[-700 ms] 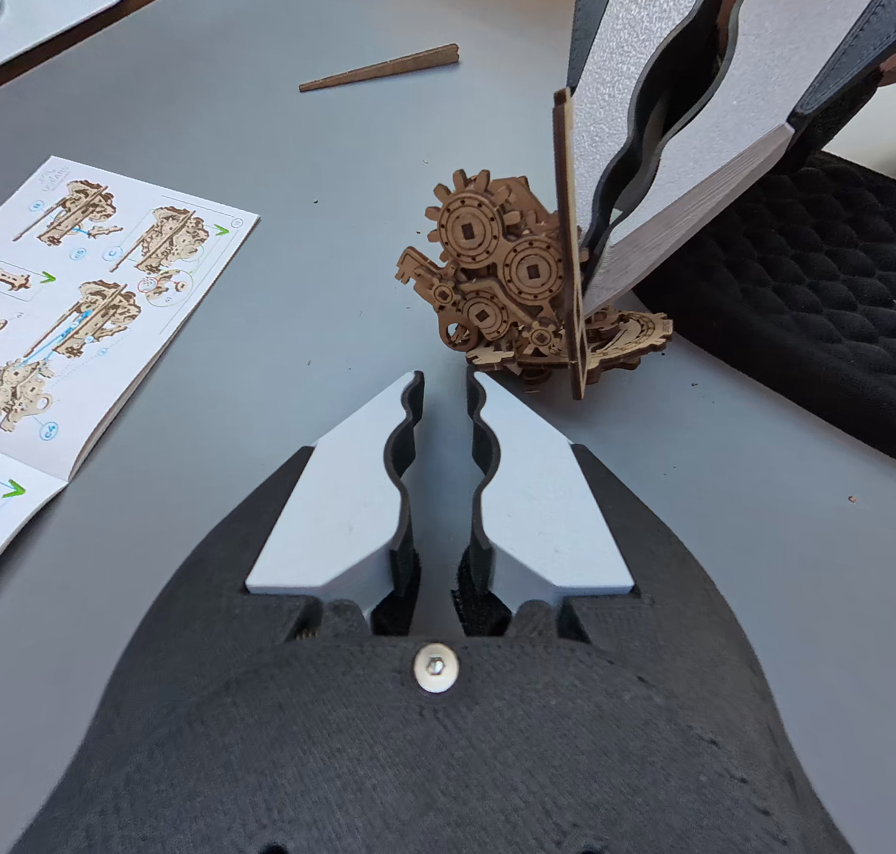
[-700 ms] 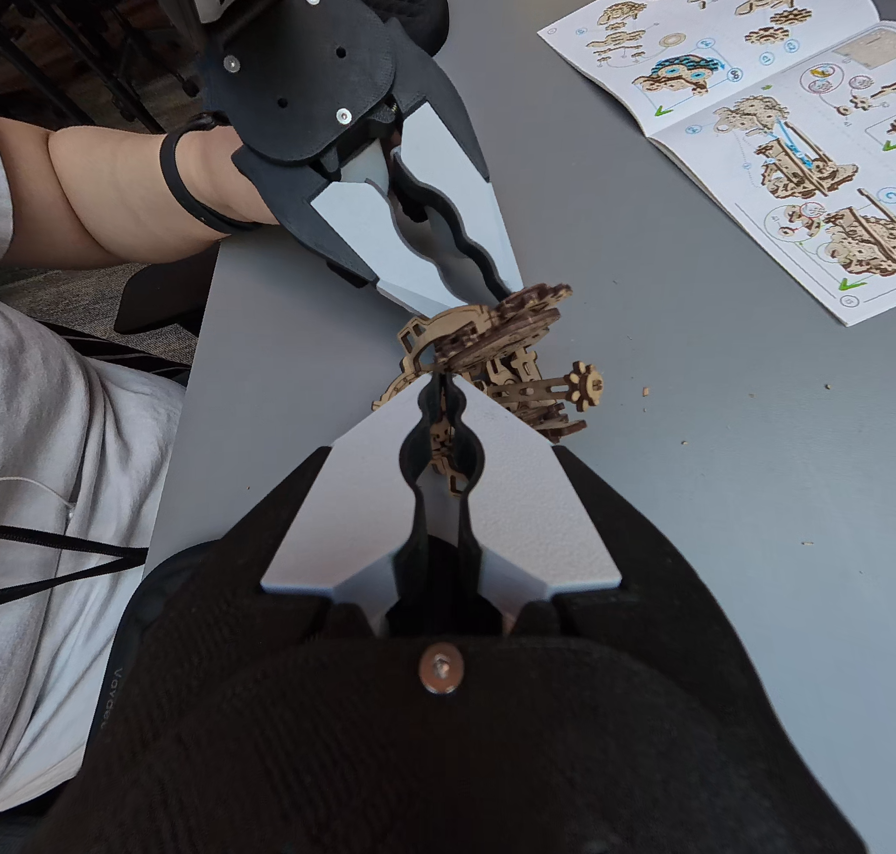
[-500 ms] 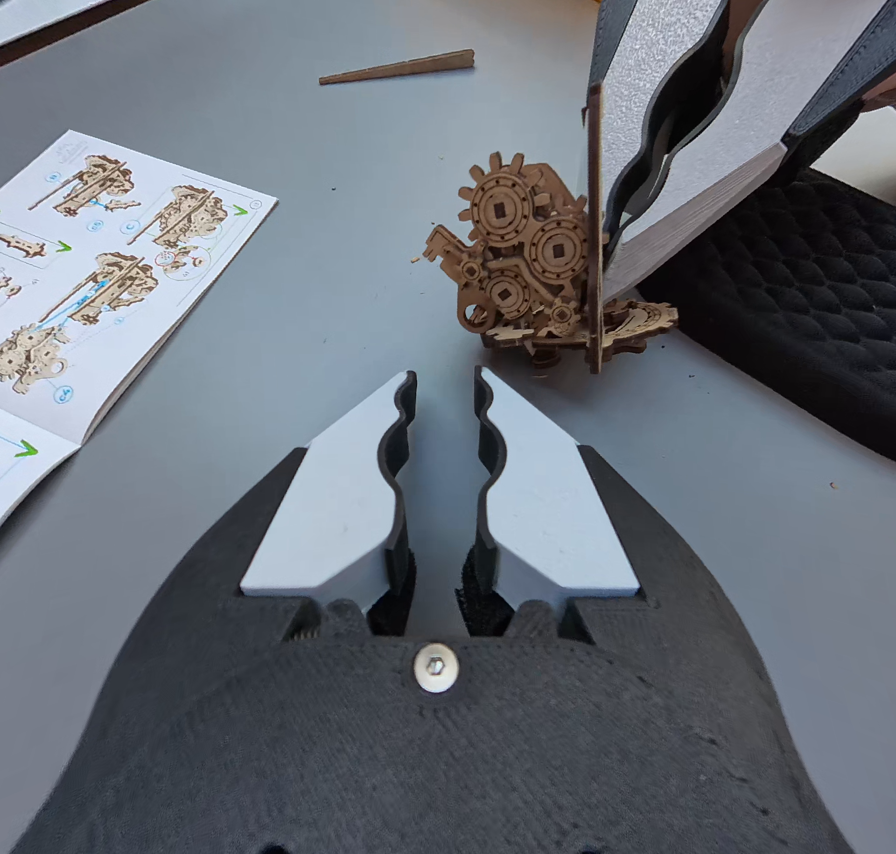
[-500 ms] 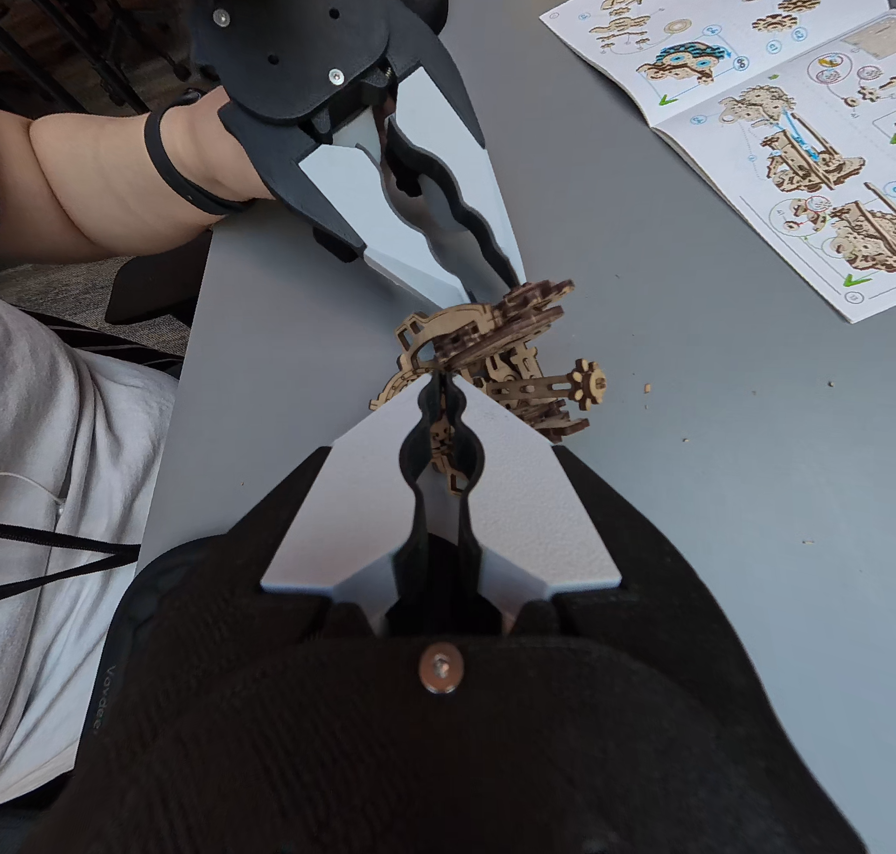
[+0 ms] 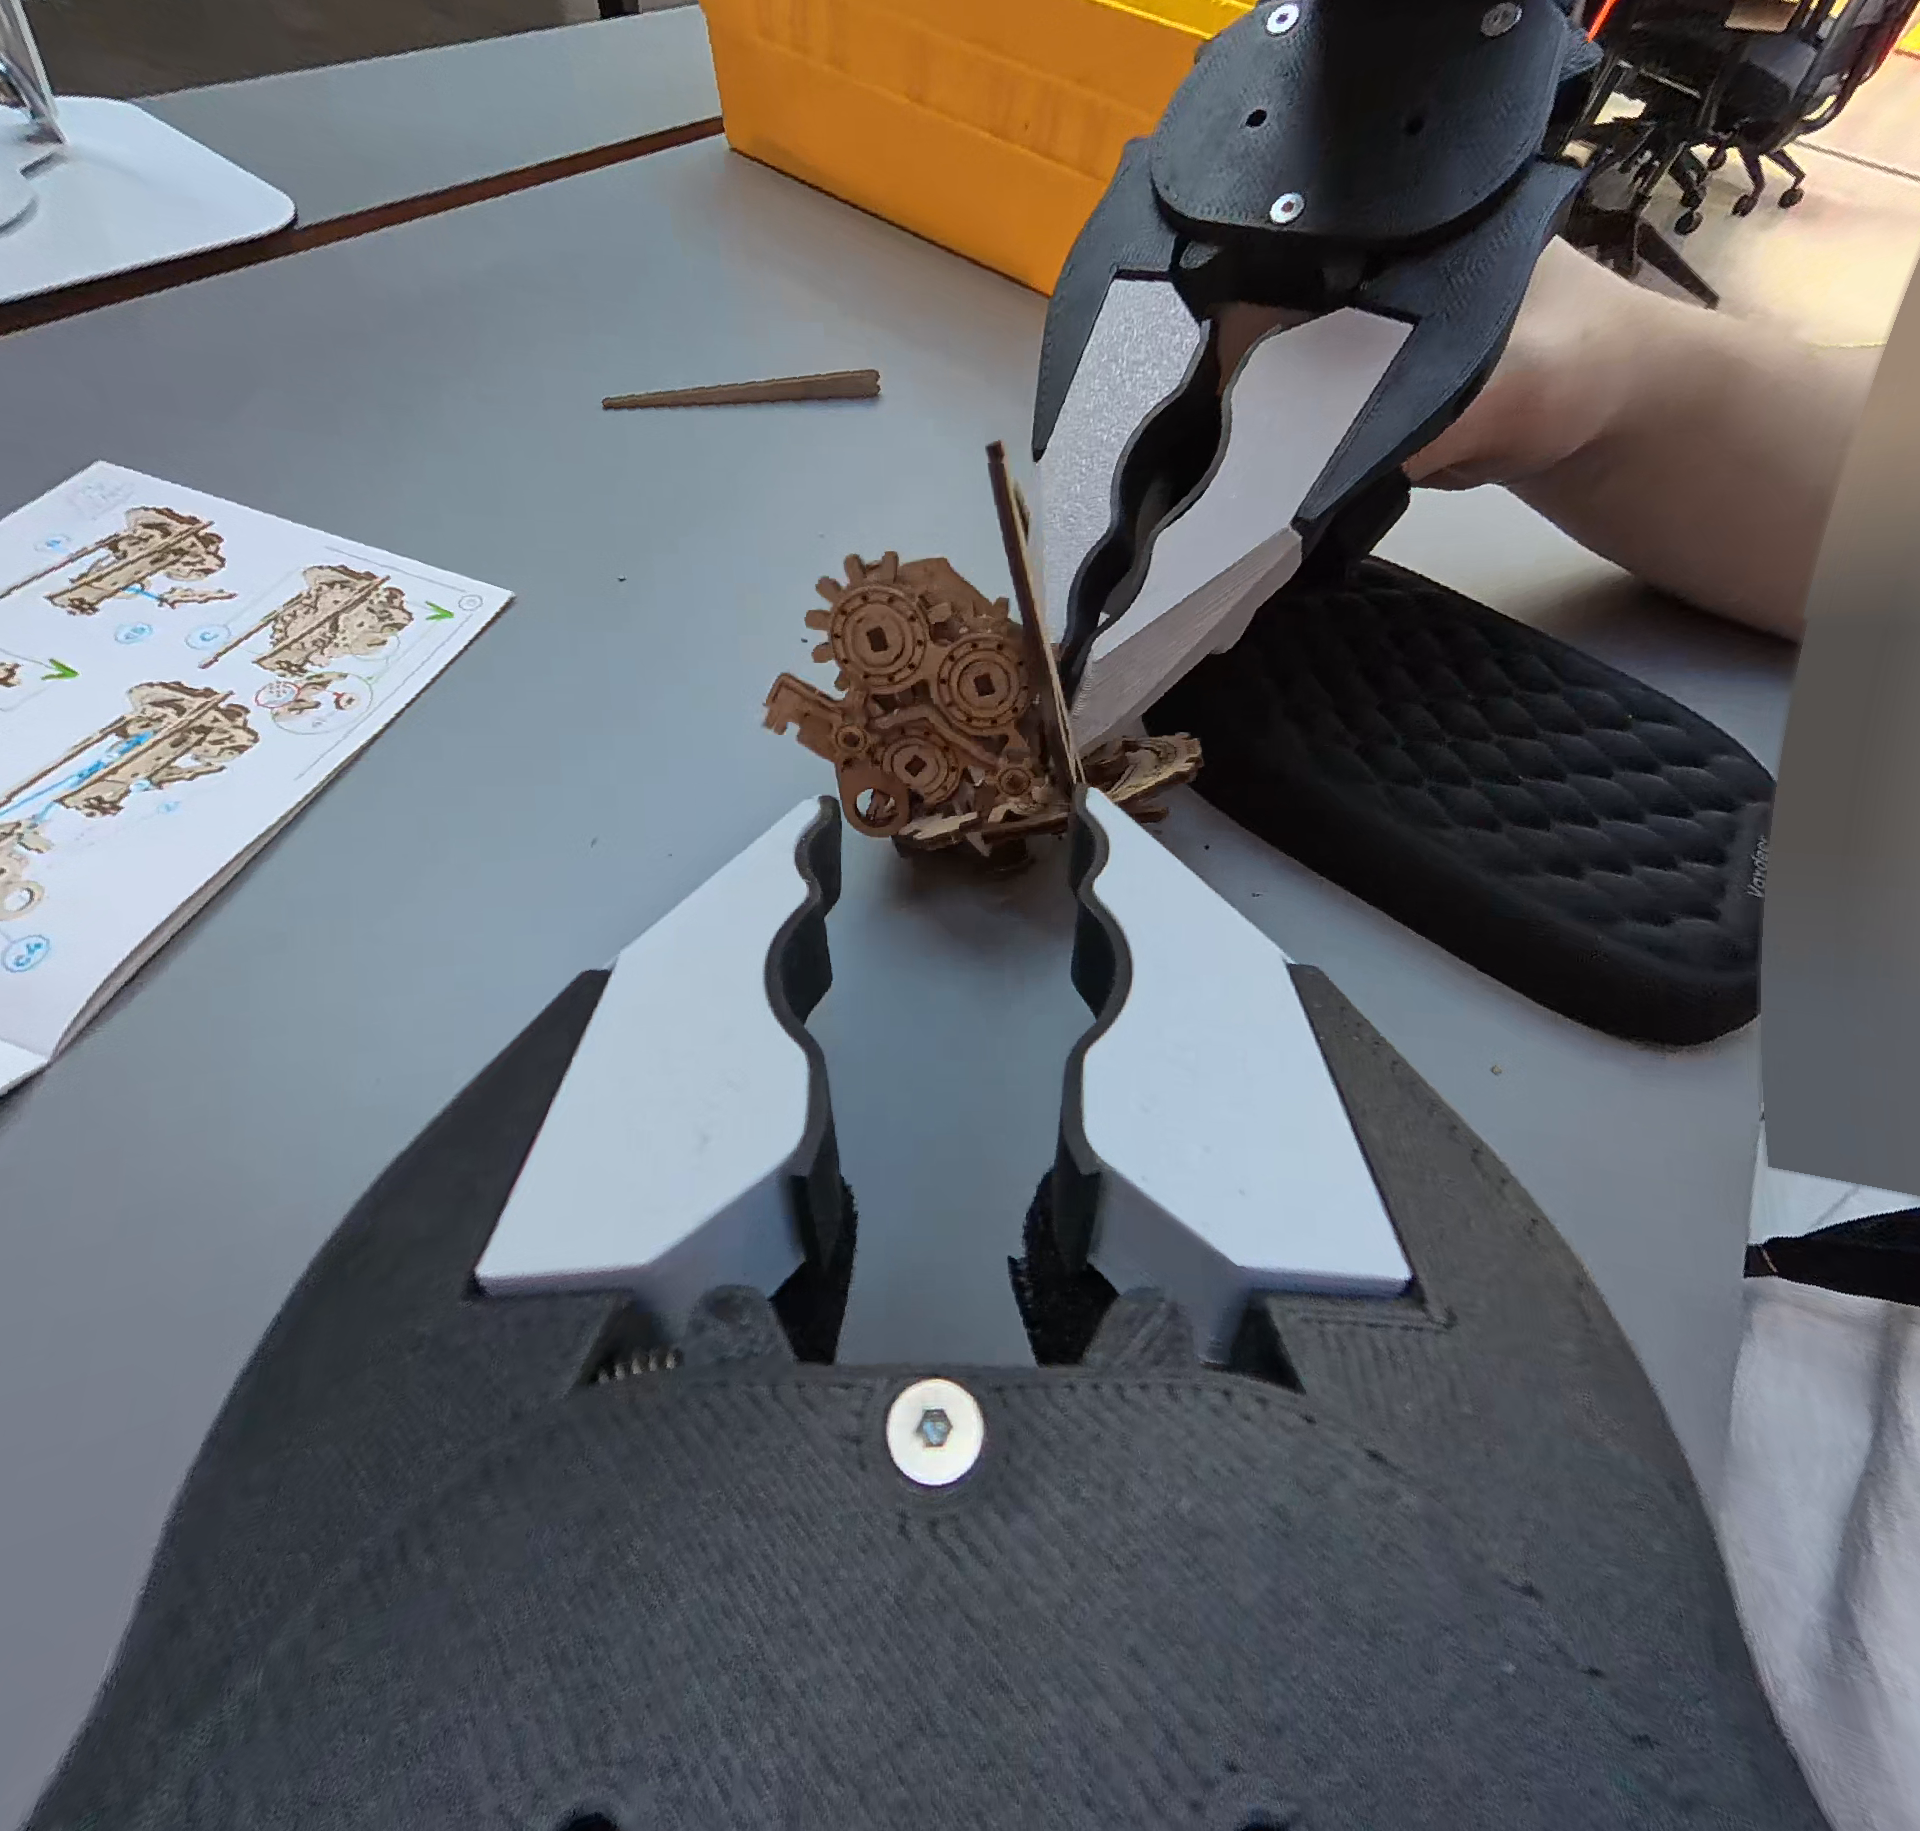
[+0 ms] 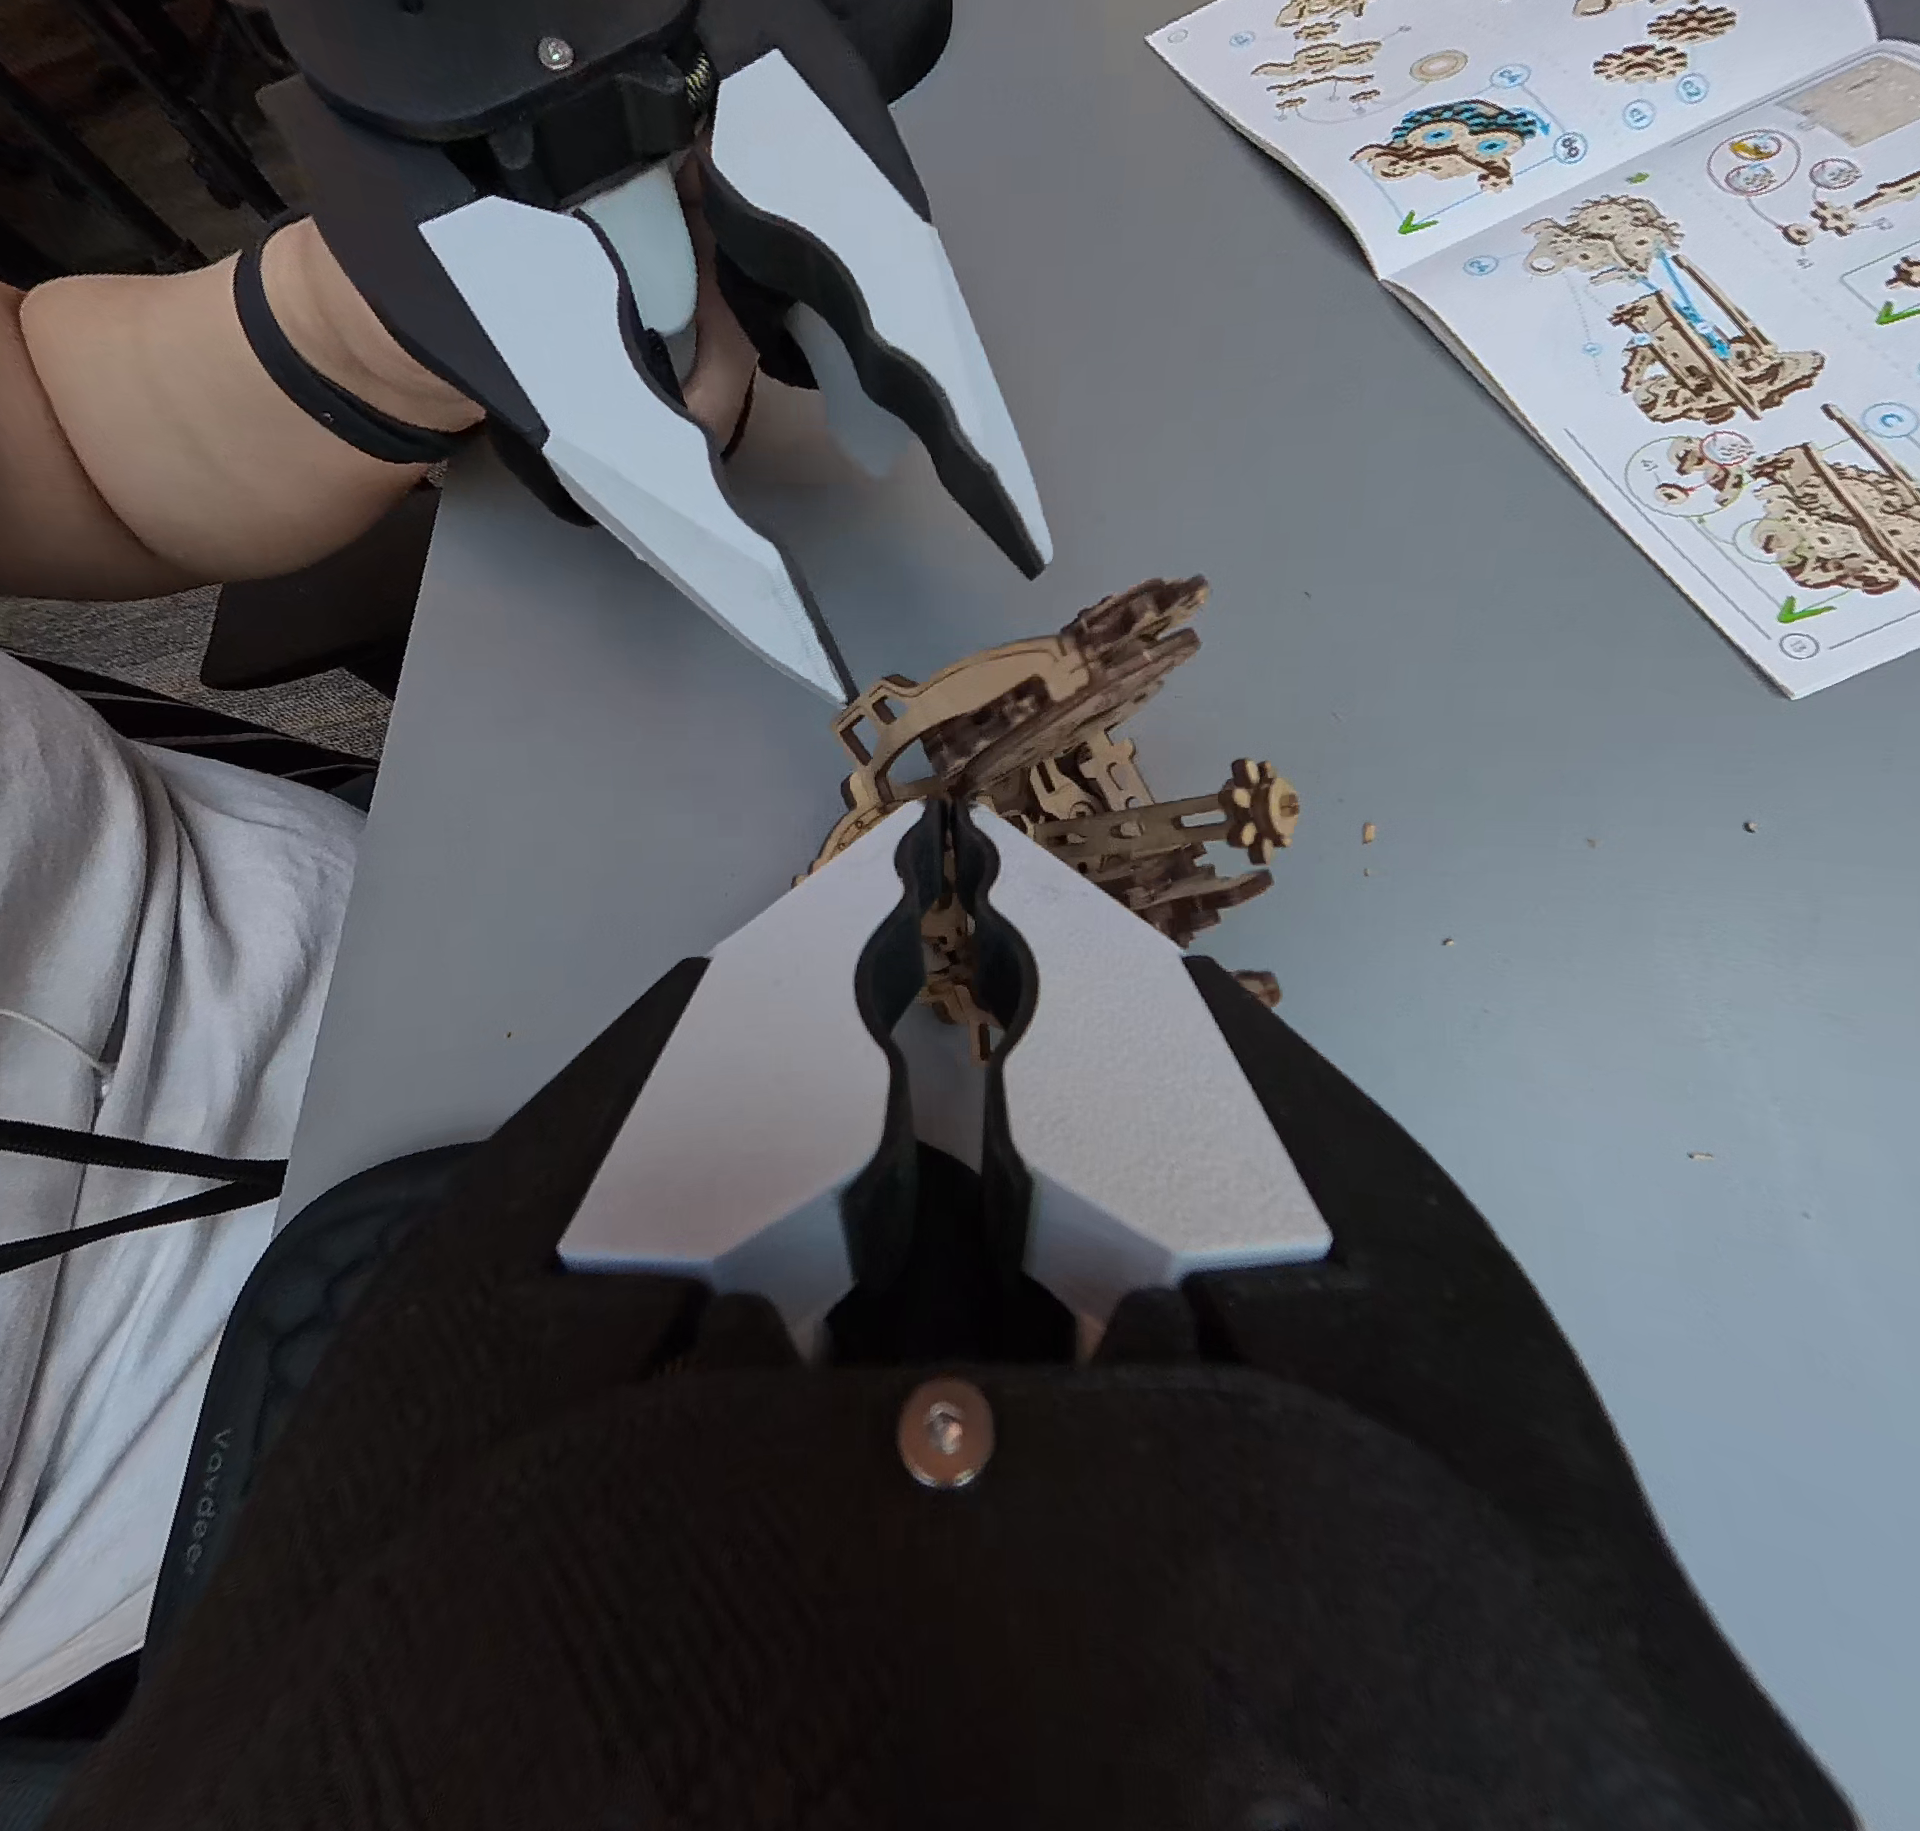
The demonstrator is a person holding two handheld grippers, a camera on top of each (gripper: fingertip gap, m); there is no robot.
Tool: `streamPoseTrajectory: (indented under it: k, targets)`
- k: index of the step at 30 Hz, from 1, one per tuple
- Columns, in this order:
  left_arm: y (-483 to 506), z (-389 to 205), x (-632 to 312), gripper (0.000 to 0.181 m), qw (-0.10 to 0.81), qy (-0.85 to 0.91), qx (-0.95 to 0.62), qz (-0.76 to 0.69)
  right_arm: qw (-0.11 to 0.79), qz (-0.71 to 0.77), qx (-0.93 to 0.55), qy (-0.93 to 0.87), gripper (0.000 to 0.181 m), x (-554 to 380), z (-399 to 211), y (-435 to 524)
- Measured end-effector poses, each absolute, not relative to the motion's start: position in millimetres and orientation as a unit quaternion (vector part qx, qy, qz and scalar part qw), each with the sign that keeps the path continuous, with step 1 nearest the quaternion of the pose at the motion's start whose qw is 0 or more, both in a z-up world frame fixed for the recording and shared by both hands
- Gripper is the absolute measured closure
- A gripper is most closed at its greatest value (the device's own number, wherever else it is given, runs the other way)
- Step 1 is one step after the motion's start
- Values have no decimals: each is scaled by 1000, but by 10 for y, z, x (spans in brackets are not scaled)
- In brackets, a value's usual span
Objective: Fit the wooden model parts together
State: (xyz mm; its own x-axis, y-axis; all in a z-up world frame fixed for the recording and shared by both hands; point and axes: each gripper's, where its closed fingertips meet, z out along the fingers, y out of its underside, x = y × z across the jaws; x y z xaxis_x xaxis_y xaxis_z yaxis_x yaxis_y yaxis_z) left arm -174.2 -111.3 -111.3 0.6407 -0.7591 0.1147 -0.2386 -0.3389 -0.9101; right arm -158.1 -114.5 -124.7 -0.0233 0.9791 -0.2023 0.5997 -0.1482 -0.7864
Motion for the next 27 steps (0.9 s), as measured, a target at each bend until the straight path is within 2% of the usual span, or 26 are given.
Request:
streamPoseTrajectory:
  k: [9, 13, 19, 21, 27]
  targets:
    - [-1068, -1086, -1696, 134, 476, 329, -763, -288, 256, 379, -655, -602, 181, -1575, -1236, -1113]
    - [-1027, -1084, -1690, 124, 480, 327, -756, -303, 261, 371, -654, -605, 181, -1576, -1239, -1102]
    - [-956, -1079, -1674, 98, 469, 336, -741, -344, 259, 375, -650, -608, 181, -1600, -1241, -1125]
    - [-990, -1046, -1638, 106, 452, 342, -730, -382, 259, 371, -650, -611, 181, -1605, -1252, -1129]
    - [-996, -1049, -1630, 107, 450, 359, -723, -383, 263, 370, -645, -615, 181, -1628, -1247, -1146]
